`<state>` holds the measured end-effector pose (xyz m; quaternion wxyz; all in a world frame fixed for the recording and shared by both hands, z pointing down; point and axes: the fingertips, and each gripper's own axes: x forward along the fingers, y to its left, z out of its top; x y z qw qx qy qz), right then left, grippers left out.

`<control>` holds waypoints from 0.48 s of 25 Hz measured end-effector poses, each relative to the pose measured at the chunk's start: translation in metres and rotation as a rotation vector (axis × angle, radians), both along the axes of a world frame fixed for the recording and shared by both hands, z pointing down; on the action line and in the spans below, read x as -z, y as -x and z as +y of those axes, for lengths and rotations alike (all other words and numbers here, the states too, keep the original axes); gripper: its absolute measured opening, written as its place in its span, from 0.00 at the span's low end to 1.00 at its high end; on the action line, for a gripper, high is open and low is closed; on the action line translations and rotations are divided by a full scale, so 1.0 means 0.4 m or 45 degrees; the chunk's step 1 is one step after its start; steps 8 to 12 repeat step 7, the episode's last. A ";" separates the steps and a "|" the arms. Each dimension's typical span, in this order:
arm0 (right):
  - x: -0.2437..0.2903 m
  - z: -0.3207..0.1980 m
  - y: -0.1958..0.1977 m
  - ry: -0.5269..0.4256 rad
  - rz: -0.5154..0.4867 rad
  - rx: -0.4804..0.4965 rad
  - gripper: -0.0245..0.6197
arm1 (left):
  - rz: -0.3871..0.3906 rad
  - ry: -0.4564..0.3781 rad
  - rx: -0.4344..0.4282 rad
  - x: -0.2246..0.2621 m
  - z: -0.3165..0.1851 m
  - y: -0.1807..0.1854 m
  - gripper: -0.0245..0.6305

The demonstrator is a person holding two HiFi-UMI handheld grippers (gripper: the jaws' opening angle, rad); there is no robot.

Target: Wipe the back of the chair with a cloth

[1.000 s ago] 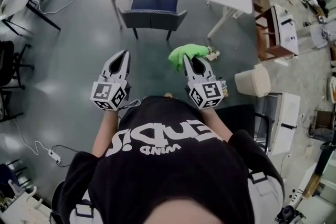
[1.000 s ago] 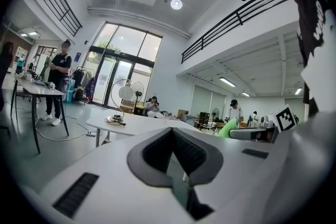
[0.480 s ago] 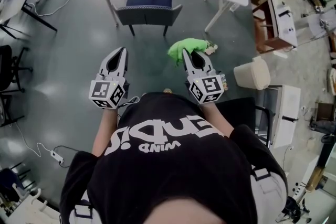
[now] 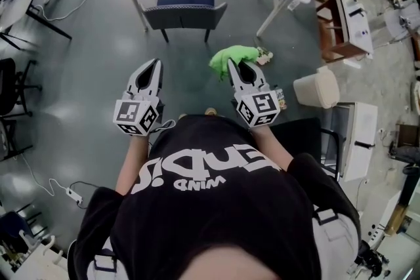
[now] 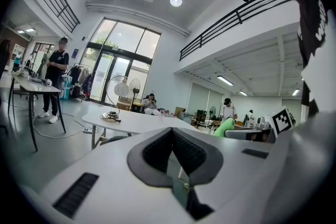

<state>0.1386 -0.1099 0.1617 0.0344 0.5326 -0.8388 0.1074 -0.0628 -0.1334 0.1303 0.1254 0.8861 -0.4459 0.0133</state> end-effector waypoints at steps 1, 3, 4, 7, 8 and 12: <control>-0.001 0.000 -0.001 0.001 -0.001 0.000 0.11 | 0.002 0.003 0.001 -0.001 -0.001 0.000 0.04; -0.002 0.001 -0.004 0.006 -0.002 0.000 0.11 | 0.006 0.009 0.005 -0.001 -0.004 -0.002 0.04; -0.002 0.003 -0.005 0.007 -0.002 0.000 0.11 | 0.009 0.010 0.007 -0.001 -0.005 -0.003 0.04; -0.003 0.007 -0.008 0.011 -0.004 0.002 0.11 | 0.015 0.012 0.008 0.001 -0.004 -0.004 0.04; -0.003 0.007 -0.008 0.011 -0.004 0.002 0.11 | 0.015 0.012 0.008 0.001 -0.004 -0.004 0.04; -0.003 0.007 -0.008 0.011 -0.004 0.002 0.11 | 0.015 0.012 0.008 0.001 -0.004 -0.004 0.04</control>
